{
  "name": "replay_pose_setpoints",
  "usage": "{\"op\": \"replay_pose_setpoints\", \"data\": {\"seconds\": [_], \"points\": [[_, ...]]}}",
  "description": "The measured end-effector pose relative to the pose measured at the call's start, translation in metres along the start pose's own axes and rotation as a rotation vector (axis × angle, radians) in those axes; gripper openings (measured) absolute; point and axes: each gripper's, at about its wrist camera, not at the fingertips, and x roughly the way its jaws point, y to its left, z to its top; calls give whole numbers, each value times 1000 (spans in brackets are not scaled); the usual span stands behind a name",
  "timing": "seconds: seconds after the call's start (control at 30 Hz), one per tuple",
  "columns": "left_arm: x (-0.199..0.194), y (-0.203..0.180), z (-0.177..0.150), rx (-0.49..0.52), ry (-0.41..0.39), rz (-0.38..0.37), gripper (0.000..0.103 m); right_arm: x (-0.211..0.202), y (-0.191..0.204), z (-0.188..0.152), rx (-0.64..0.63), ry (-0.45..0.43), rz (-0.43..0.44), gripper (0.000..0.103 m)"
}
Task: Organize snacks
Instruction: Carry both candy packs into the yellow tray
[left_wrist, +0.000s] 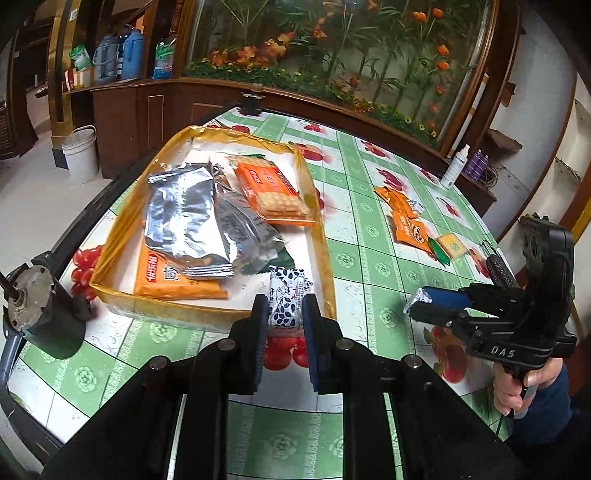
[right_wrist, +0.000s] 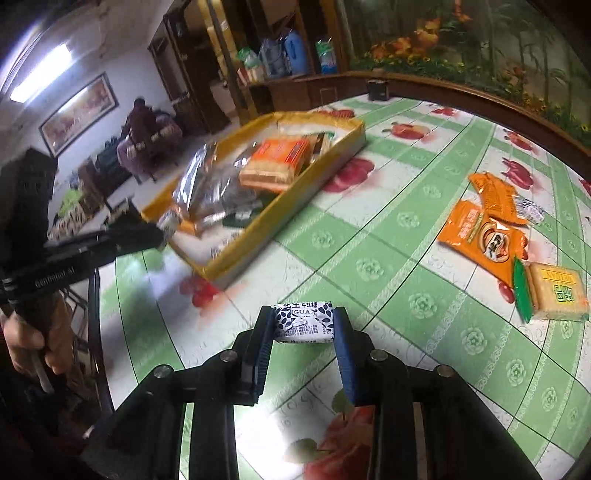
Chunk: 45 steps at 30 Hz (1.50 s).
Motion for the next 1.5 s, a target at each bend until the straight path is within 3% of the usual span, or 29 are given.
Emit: {"op": "replay_pose_setpoints", "data": {"seconds": [0.27,0.73,1.13,1.5], "points": [[4,12,9,-9,-15,39,16,-3,2,14,99,-54,66,32],[29,17,15,22,-1,77,16,32,50,58,134,-52,130,32],[36,5,7,91,-17,117,16,82,52,76,196,-6,104,32],[35,4,6,95,-20,121,16,88,51,76,190,-10,102,36]]}}
